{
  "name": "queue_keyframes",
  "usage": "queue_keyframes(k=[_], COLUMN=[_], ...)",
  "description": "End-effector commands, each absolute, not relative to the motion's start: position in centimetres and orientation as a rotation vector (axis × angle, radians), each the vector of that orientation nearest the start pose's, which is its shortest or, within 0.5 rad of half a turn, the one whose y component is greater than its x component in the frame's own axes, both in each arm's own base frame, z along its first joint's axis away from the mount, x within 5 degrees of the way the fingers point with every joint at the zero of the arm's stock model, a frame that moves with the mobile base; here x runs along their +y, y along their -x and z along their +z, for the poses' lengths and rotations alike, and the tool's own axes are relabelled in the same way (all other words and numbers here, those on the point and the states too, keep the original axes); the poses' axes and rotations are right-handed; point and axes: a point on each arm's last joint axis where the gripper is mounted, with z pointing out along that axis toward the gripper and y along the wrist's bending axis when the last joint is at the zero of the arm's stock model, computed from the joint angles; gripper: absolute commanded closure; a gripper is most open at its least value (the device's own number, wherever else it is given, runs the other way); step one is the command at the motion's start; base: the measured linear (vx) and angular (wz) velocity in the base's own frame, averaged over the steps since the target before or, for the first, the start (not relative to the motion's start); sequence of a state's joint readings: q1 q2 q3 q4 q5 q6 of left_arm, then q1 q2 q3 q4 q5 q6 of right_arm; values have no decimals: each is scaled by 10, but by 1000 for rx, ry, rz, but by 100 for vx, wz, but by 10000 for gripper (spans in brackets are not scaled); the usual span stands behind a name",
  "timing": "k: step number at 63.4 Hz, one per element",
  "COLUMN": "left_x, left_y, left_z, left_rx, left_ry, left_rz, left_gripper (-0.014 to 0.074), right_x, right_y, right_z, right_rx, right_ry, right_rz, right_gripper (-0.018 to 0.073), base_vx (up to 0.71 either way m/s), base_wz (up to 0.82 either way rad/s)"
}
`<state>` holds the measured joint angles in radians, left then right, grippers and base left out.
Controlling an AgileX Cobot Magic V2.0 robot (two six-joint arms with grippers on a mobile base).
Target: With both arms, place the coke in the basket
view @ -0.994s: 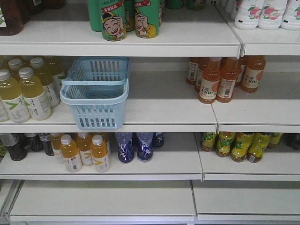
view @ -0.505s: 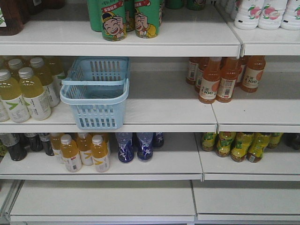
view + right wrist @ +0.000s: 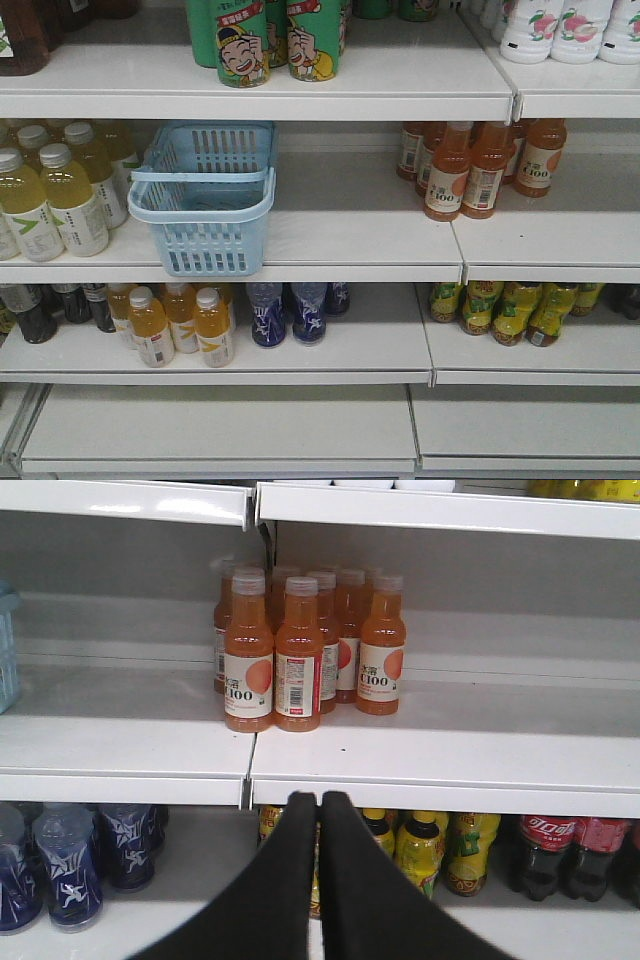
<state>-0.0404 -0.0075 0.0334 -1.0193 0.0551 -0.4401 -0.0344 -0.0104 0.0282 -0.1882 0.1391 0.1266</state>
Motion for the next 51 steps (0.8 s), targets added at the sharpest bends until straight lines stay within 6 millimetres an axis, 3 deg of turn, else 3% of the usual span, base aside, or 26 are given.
queue_keyframes(k=[1, 9, 16, 23, 31, 40, 51], left_x=[-4, -9, -6, 1, 2, -3, -20], left_y=[-55, -46, -26, -4, 1, -28, -96], left_z=[209, 245, 302, 357, 403, 436, 432], left_rx=[1109, 1067, 929, 816, 824, 961, 1255], left_ry=[1240, 1163, 1010, 828, 683, 559, 530], left_rz=[-1432, -1556, -1602, -1469, -1284, -1070, -1062], left_gripper=[603, 603, 603, 603, 603, 604, 604], right_x=[-3, -3, -3, -3, -3, -3, -3], right_y=[-56, -56, -56, -56, -56, -56, -56], right_z=[196, 196, 196, 196, 196, 196, 196], right_rx=[1560, 1560, 1560, 1560, 1560, 1560, 1560], right_ry=[20, 20, 20, 20, 20, 20, 20], right_rz=[-101, -101, -101, -101, -101, -101, -101], right_gripper=[561, 561, 561, 561, 561, 561, 561], base_vx=[0, 0, 0, 0, 0, 0, 0], base_wz=[0, 0, 0, 0, 0, 0, 0])
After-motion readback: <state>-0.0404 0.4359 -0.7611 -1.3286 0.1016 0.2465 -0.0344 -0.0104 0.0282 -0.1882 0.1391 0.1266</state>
